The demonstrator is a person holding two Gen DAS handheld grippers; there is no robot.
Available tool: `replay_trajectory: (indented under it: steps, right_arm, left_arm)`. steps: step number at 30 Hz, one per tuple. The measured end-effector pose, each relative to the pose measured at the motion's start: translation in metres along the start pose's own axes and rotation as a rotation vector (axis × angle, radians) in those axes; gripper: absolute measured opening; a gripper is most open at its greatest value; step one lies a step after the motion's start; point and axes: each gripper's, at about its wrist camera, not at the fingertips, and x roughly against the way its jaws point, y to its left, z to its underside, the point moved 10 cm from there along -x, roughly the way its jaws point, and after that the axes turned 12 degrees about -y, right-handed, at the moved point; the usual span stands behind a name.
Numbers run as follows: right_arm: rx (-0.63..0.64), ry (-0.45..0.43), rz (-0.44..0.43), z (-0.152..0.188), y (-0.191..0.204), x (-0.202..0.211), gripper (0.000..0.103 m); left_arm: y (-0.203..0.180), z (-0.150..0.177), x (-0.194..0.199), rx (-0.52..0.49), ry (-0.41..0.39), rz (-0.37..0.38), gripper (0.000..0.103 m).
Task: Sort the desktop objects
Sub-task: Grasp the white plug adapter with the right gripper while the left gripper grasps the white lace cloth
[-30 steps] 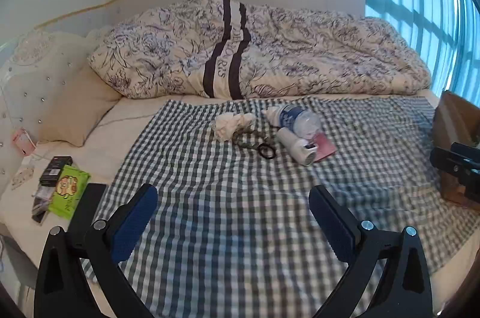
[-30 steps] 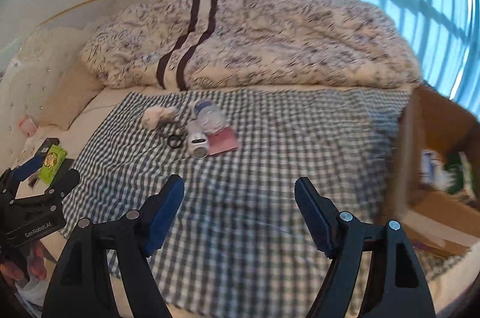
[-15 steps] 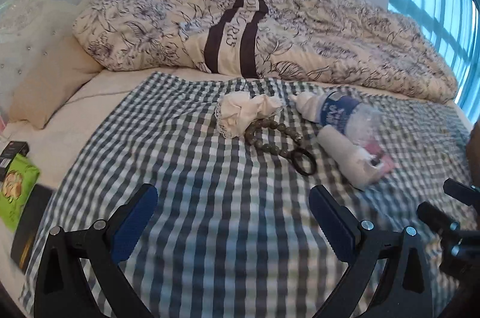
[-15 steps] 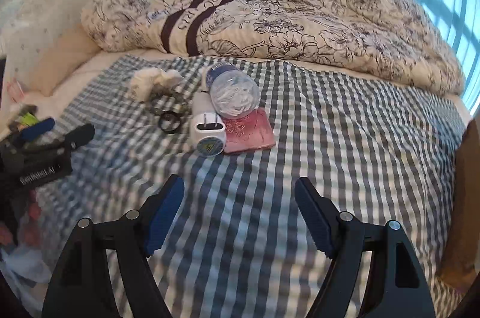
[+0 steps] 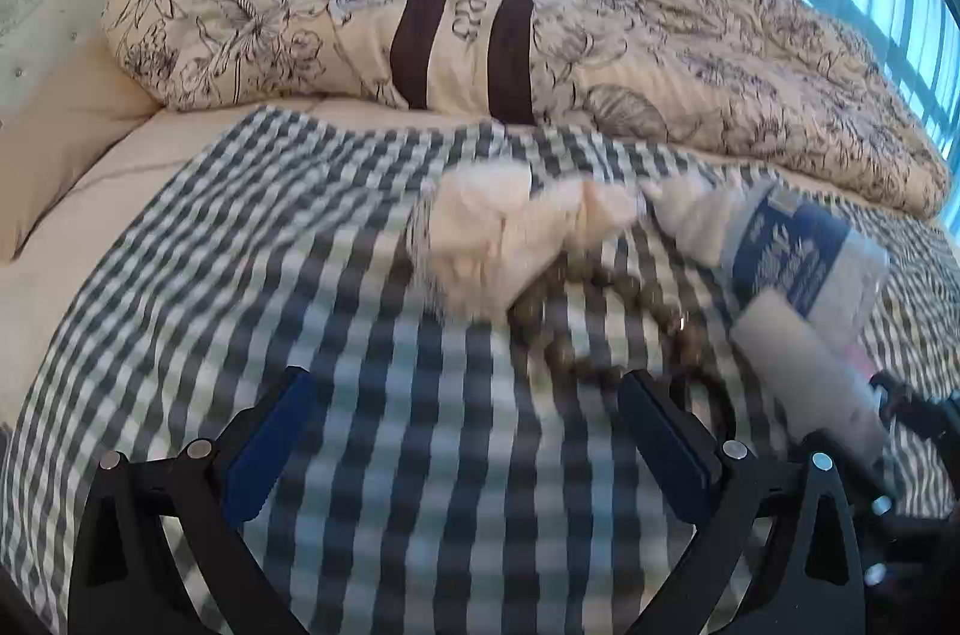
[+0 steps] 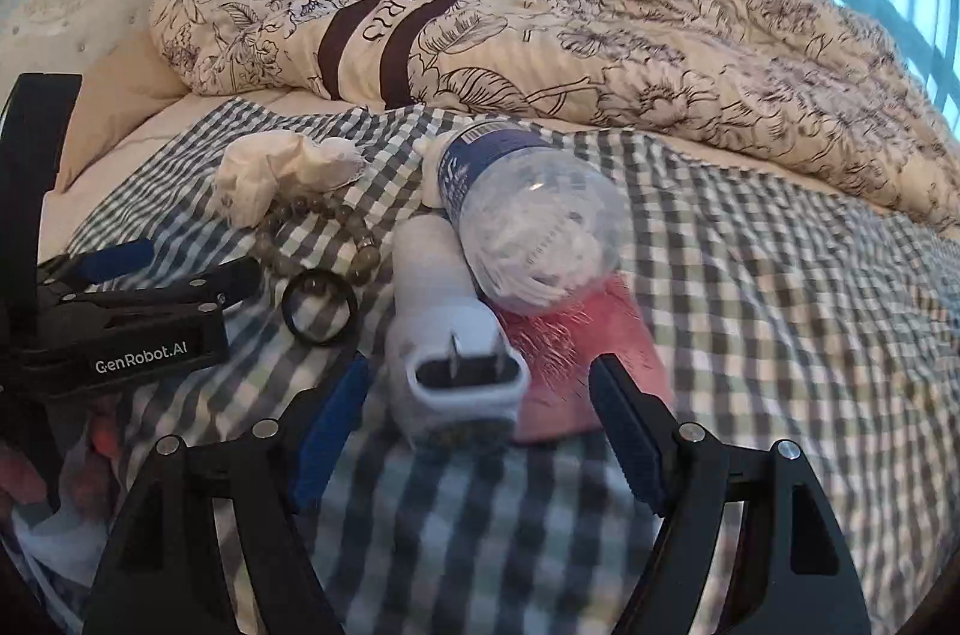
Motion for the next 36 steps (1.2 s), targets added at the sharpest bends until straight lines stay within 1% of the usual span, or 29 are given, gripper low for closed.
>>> replay_trajectory:
  steps: [3,5,7,9,12,13,14,15,16,17,19,20,22,25,28,30,33,36]
  right_arm:
    - [-0.013,-0.008,0.003,0.003,-0.002,-0.007,0.076]
    - [0.002,-0.026,0.018,0.004,-0.001,-0.007,0.076]
    - [0.016,-0.023,0.027,0.005,0.001,-0.008,0.077]
    - [0.014,-0.026,0.025,0.004,0.001,-0.009,0.077]
    - [0.012,-0.032,0.025,0.004,0.0,-0.008,0.077]
    - [0.011,-0.034,0.023,0.004,0.0,-0.008,0.077]
    - [0.008,-0.035,0.022,0.004,-0.001,-0.008,0.076]
    - [0.005,-0.037,0.022,0.004,-0.002,-0.007,0.074]
    - [0.001,-0.04,0.026,0.003,-0.003,-0.007,0.073]
    - [-0.002,-0.041,0.028,0.004,-0.003,-0.007,0.071]
    - [-0.006,-0.045,0.021,0.004,-0.002,-0.006,0.066]
    - [-0.004,-0.047,0.015,0.004,-0.001,-0.006,0.061]
    - [0.007,-0.052,-0.004,0.004,0.004,-0.005,0.047]
    - [0.006,-0.055,-0.012,0.003,0.005,-0.004,0.047]
    - [-0.029,-0.067,-0.023,0.002,0.0,-0.001,0.047]
    - [-0.055,-0.074,-0.023,0.001,-0.004,0.007,0.047]
    - [-0.073,-0.044,-0.038,0.007,-0.009,0.021,0.047]
    - [-0.067,-0.016,-0.04,0.016,-0.014,0.045,0.047]
  left_arm:
    - [-0.003,-0.014,-0.007,-0.024,-0.036,-0.002,0.103]
    - [-0.007,-0.02,-0.017,-0.053,-0.038,-0.009,0.103]
    - [-0.007,-0.024,-0.025,-0.062,-0.034,-0.031,0.103]
    - [-0.006,-0.028,-0.031,-0.056,-0.033,-0.041,0.103]
    - [0.0,-0.03,-0.037,-0.02,-0.028,-0.054,0.103]
    - [0.001,-0.028,-0.04,-0.004,-0.013,-0.048,0.097]
    - [0.003,-0.025,-0.044,0.004,0.006,-0.044,0.089]
    - [0.004,-0.02,-0.05,0.015,0.044,-0.032,0.063]
    - [0.005,-0.016,-0.055,0.028,0.076,-0.032,0.051]
    - [0.007,-0.016,-0.056,0.037,0.078,-0.042,0.049]
    - [0.008,-0.016,-0.057,0.042,0.078,-0.047,0.039]
    - [0.008,-0.015,-0.057,0.035,0.081,-0.054,0.034]
    - [0.007,-0.015,-0.055,0.018,0.074,-0.054,0.02]
    - [0.006,-0.016,-0.047,-0.003,0.06,-0.056,0.01]
    - [0.007,-0.015,-0.031,-0.029,0.053,-0.049,0.009]
    - [0.006,-0.013,-0.014,-0.029,0.054,-0.019,0.009]
    - [0.009,-0.012,0.02,-0.038,0.034,0.002,0.009]
    - [0.011,-0.013,0.057,-0.046,0.009,0.011,0.009]
